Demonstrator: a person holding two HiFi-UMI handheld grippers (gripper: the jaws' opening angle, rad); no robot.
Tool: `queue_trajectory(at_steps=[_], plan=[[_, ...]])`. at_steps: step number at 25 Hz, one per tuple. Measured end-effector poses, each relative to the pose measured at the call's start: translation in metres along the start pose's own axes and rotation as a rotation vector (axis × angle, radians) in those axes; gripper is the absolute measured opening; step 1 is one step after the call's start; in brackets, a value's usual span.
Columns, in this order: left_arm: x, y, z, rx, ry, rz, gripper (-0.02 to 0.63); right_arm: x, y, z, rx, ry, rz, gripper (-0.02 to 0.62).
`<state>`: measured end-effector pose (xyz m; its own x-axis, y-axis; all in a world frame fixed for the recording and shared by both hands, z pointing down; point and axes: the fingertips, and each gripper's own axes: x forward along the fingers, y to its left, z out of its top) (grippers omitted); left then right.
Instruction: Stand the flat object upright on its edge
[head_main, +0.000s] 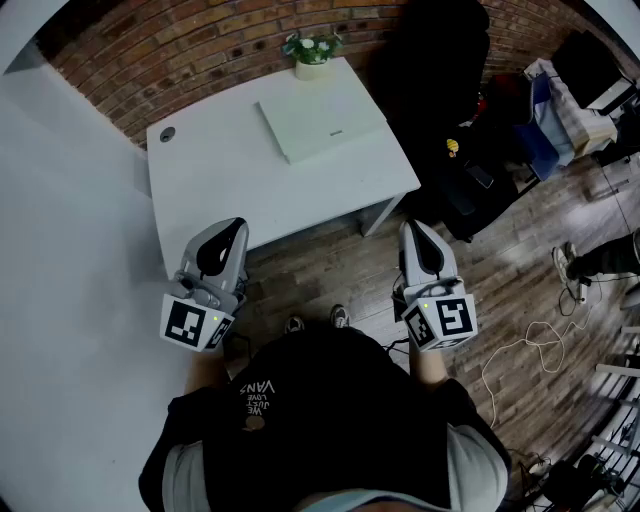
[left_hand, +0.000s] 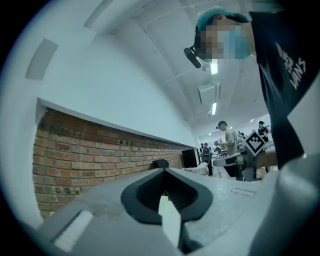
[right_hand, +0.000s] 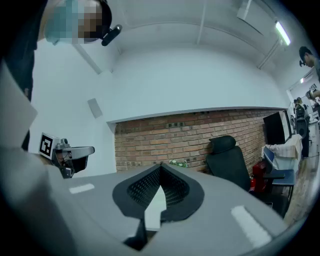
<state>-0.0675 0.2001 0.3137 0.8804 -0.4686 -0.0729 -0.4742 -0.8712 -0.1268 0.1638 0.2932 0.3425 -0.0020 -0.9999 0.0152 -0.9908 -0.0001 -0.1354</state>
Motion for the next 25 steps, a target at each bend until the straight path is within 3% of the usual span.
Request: queue_trajectory(at_steps=[9,25], plan=[[0.010,-0.002,-0.005,-0.037,-0.011,0.014,0.000,0.004,-0.013,0.003,0.039,-0.023,0.042,-0.002],[0.038,-0.016,-0.033,-0.068,0.036,0.134,0.000,0.023,-0.054,-0.015,0.045,0.035,0.156,-0.002]])
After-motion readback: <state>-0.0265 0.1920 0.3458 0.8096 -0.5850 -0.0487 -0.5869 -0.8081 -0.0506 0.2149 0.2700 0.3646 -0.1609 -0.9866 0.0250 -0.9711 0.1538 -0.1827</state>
